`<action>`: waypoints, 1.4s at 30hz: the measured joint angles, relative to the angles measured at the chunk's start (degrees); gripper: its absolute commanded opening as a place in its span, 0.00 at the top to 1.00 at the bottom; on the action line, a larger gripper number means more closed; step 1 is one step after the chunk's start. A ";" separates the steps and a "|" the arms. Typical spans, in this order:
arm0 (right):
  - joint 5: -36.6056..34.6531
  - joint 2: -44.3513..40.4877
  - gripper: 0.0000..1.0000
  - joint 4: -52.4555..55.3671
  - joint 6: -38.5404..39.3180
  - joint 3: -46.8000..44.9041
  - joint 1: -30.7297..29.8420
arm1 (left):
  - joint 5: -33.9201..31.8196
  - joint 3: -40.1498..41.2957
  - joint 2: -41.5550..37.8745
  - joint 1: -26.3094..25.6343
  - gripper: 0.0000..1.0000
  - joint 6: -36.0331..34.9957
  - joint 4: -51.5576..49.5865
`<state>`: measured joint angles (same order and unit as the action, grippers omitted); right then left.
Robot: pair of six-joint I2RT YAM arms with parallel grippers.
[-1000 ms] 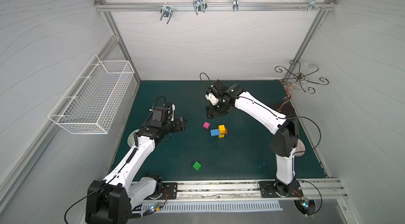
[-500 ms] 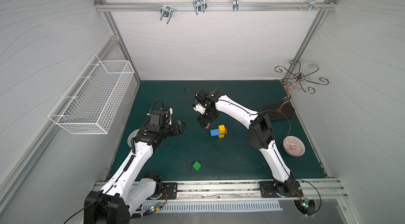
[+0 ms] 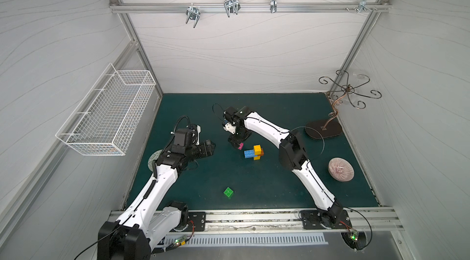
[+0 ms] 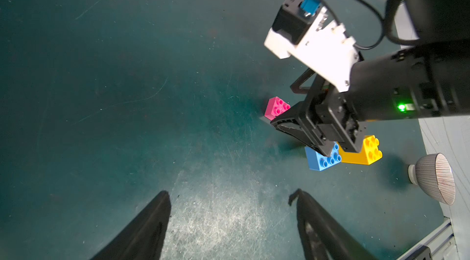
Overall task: Assemble the number 4 with lego
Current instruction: Pick up the lego brick from the center of the board.
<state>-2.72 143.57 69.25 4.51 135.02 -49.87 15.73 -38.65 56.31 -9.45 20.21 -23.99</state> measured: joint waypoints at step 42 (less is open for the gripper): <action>-3.58 2.73 0.67 0.28 1.29 0.02 -0.74 | 0.37 0.00 -0.02 0.00 0.20 0.00 0.02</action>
<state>-6.31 146.30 69.54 5.80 135.04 -50.61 16.10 -38.65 56.29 -9.45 20.21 -23.97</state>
